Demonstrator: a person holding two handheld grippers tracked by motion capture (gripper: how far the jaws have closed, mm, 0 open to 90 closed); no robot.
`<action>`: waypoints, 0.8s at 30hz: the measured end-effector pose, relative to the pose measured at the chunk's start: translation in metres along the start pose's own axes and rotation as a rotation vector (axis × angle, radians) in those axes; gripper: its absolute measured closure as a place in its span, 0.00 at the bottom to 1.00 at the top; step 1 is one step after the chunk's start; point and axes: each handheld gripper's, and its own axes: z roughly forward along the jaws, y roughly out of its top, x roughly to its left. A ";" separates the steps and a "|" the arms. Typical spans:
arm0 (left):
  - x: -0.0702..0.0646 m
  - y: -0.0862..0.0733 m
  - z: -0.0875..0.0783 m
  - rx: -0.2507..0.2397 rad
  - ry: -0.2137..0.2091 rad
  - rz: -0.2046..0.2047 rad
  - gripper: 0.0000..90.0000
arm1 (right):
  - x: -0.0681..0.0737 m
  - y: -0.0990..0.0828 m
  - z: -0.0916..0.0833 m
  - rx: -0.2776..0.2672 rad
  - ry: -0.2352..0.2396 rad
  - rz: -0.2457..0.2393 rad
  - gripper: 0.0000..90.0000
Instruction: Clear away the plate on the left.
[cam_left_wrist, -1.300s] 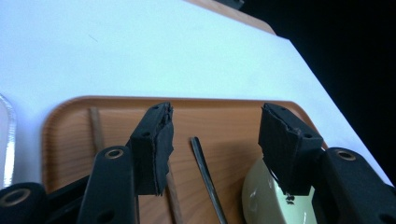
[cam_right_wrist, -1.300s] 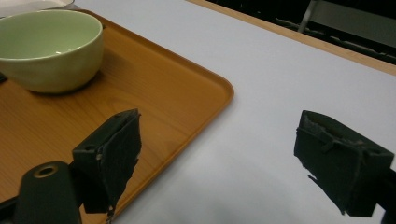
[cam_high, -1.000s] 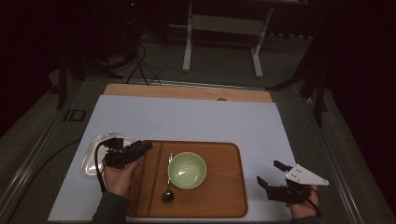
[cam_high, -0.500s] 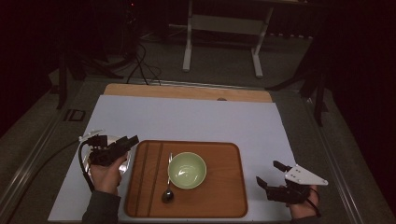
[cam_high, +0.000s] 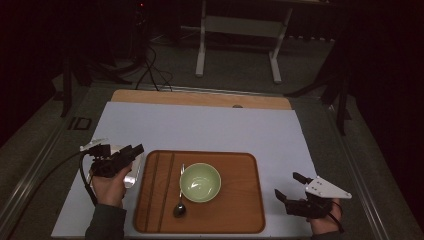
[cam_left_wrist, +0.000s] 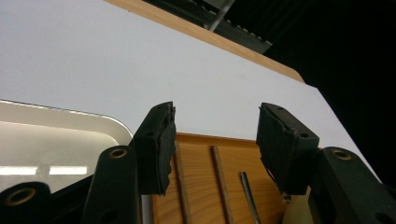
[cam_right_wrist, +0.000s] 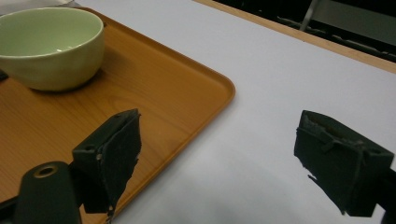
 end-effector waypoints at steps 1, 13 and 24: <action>0.000 0.000 0.000 -0.002 0.001 -0.002 0.53 | 0.000 0.000 0.000 -0.001 0.000 0.000 0.16; 0.016 0.004 -0.009 -0.034 0.019 -0.037 0.53 | 0.000 0.000 0.001 -0.001 0.001 -0.003 0.16; 0.032 0.010 -0.017 -0.049 0.038 -0.065 0.52 | 0.000 0.000 0.001 0.000 0.004 -0.005 0.16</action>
